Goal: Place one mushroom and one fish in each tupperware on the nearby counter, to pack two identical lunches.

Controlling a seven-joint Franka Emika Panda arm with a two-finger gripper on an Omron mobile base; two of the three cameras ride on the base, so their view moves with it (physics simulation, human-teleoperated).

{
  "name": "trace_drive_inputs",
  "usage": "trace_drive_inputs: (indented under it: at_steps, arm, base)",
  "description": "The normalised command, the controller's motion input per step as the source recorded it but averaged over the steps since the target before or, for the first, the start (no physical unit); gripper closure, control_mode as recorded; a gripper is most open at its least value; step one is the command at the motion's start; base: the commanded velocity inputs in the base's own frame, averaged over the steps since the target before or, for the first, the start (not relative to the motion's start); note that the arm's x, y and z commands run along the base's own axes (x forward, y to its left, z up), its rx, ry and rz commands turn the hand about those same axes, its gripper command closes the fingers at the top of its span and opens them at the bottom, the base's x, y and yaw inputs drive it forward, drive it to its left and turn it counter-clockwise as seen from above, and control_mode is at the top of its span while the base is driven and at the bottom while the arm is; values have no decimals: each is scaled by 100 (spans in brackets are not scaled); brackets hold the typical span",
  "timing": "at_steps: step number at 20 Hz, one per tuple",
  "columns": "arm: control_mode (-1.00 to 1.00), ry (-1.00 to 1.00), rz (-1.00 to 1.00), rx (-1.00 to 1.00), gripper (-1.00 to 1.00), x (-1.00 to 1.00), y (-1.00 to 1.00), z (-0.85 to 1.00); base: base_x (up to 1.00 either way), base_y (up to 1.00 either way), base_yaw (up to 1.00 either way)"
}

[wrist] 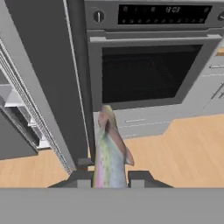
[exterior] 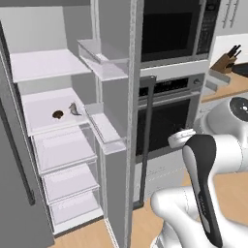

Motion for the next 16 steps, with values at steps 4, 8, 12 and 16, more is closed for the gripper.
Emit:
trace_drive_inputs:
  at_steps: [4,8,12,16]
  arm:
    - [100,0,0,0,100,0,0,0]
    - [100,0,0,0,100,0,0,0]
    - [100,0,0,0,100,0,0,0]
    - [100,0,0,0,100,0,0,0]
  base:
    - [16,-97,0]
    - [24,-98,0]
    - [60,-96,0]
    - [99,-79,4]
